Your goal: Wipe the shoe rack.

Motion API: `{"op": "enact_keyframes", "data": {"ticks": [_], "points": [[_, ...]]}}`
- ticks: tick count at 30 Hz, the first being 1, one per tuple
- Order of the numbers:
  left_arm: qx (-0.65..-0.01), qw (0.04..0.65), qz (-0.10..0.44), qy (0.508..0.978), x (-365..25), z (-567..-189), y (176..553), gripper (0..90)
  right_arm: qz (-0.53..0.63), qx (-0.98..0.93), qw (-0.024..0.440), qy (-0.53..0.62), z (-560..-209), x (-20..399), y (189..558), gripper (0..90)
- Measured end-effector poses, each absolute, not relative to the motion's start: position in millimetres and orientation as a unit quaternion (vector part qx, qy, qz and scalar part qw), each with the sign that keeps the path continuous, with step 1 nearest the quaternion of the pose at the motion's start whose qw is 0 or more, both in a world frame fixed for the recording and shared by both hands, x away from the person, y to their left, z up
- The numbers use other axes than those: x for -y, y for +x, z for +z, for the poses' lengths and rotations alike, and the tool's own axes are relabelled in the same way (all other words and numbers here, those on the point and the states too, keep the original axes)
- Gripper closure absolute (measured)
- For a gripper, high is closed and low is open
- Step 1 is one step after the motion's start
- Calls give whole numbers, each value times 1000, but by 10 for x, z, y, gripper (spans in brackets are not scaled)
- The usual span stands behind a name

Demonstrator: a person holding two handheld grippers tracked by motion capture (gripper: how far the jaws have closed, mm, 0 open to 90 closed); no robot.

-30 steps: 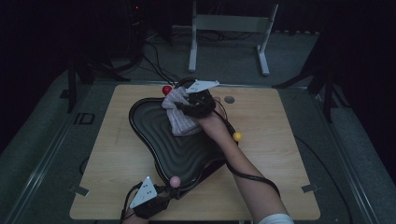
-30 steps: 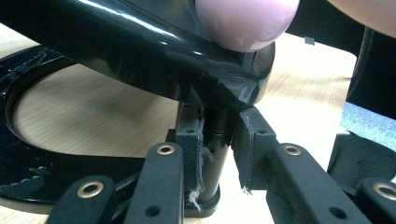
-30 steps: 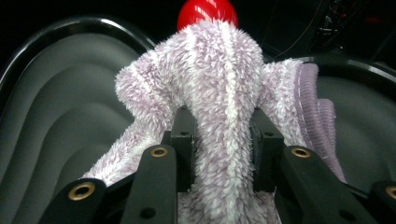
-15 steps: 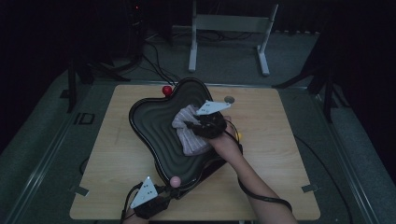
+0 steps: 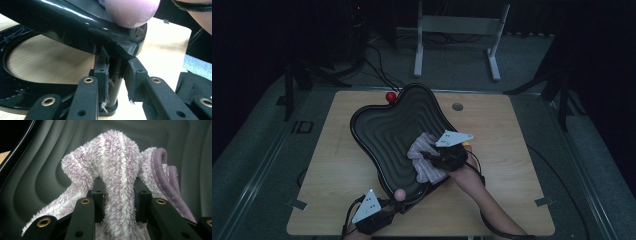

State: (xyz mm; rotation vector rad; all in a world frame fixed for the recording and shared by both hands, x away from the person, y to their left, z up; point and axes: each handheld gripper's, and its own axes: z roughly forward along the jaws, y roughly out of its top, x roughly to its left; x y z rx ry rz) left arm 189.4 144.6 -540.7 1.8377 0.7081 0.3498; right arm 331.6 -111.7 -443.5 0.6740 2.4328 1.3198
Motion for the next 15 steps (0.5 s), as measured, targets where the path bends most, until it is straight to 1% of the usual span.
{"op": "enact_keyframes", "data": {"ticks": [7,11,15], "points": [[-299,541,146,772,-1441,-5409,1891,739,449,-852,138,230,-4477,1190,3214,686],[-298,542,146,772,-1443,-5410,1893,738,443,-856,141,226,-4480,1192,3164,688],[-298,541,145,773,-1444,-5409,1894,738,457,-849,131,231,-4390,1178,3230,691]]}}
